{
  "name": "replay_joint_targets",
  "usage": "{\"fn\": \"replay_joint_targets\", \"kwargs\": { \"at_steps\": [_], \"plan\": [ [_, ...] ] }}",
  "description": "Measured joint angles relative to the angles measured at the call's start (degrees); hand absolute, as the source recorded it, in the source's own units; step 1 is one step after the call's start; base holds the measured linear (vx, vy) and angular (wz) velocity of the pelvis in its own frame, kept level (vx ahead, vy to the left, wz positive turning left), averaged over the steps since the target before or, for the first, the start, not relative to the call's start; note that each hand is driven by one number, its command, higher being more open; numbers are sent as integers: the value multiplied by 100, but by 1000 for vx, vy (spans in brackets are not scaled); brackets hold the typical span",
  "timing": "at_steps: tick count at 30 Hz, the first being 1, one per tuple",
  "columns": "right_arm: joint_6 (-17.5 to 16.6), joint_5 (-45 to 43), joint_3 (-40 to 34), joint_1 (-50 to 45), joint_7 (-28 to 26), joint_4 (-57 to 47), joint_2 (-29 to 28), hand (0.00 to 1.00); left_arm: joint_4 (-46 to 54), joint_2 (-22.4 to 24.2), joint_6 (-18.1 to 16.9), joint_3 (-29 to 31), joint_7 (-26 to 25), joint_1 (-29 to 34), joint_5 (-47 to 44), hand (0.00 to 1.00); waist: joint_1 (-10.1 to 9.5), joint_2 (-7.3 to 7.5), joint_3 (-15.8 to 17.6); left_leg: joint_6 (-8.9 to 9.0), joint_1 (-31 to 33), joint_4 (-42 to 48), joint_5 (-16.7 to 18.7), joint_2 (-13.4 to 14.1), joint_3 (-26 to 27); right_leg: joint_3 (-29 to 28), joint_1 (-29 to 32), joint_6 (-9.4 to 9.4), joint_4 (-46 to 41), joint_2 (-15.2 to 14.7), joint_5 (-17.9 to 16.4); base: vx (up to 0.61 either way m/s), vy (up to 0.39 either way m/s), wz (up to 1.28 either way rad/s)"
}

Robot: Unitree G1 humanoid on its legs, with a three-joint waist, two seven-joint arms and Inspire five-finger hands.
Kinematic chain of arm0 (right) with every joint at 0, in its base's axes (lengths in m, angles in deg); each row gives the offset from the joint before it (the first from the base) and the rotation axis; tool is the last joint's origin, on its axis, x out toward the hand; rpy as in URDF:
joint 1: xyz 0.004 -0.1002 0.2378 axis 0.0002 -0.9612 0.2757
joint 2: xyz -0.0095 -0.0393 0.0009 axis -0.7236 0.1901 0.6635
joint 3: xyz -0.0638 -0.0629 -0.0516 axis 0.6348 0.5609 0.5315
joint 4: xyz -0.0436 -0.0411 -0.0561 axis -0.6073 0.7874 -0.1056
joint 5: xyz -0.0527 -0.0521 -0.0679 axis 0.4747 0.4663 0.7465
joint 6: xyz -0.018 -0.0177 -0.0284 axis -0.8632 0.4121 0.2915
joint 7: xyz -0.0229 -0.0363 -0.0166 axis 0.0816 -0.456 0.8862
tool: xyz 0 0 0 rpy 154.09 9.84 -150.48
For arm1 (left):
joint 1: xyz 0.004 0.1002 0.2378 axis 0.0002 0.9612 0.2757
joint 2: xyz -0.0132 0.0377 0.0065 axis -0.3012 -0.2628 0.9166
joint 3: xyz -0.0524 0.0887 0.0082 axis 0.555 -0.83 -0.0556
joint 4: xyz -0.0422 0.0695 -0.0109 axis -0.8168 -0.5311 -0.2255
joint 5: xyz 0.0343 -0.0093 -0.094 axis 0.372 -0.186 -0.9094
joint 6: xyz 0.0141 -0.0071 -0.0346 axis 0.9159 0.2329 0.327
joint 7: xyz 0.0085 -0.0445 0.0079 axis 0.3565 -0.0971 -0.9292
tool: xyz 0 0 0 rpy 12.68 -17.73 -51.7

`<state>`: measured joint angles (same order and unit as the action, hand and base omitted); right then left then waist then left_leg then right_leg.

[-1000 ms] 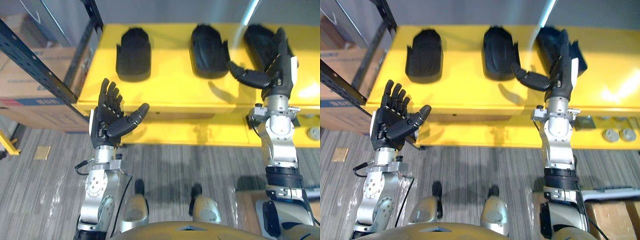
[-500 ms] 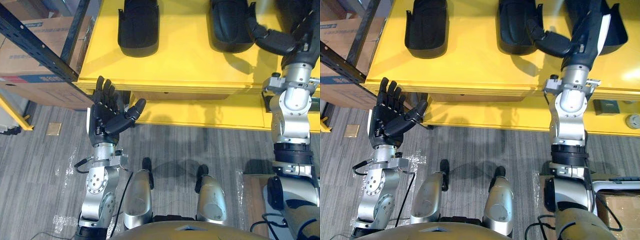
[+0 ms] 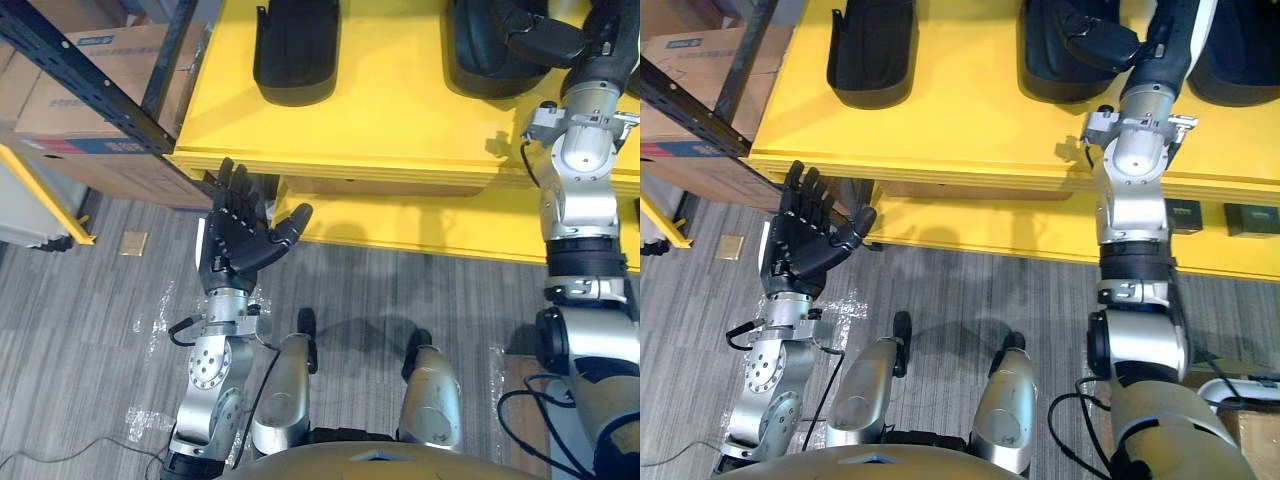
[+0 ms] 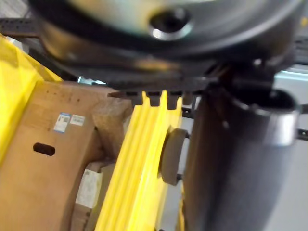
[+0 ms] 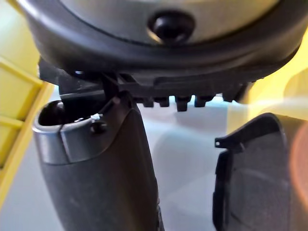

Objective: Walk over and take three plastic housings, then place them on the shelf

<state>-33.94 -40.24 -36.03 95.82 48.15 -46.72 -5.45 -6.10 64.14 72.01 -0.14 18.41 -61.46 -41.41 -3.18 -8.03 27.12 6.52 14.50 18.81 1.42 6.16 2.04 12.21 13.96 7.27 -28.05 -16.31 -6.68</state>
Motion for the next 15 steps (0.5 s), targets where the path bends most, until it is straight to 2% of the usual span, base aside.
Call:
{"fn": "replay_joint_targets", "kwargs": {
  "at_steps": [2, 9, 15],
  "plan": [
    [103, 33, 88, 171, 57, 136, 37, 100, -4, 55, 0, 0, -60, 27, -2, 100, 3, -52, 18, 9, -43, -82, -63, -16, -5, 7, 1, -5, -22, -15, -6, -16, -1, 3],
    [428, 261, 409, 693, -3, 814, 281, 100, -14, 127, 1, -193, -103, 31, -10, 100, 17, -93, 11, 15, -175, -330, -203, -75, -20, 23, -3, -13, -98, -83, -66, -25, 0, 3],
    [866, 312, 773, 1215, -394, 1497, 438, 100, -53, 84, 7, -319, -122, 44, -44, 100, -22, -168, -2, 23, -292, -600, -376, -79, -25, 47, -16, -17, -105, -85, -66, -9, -1, 1]
  ]
}}
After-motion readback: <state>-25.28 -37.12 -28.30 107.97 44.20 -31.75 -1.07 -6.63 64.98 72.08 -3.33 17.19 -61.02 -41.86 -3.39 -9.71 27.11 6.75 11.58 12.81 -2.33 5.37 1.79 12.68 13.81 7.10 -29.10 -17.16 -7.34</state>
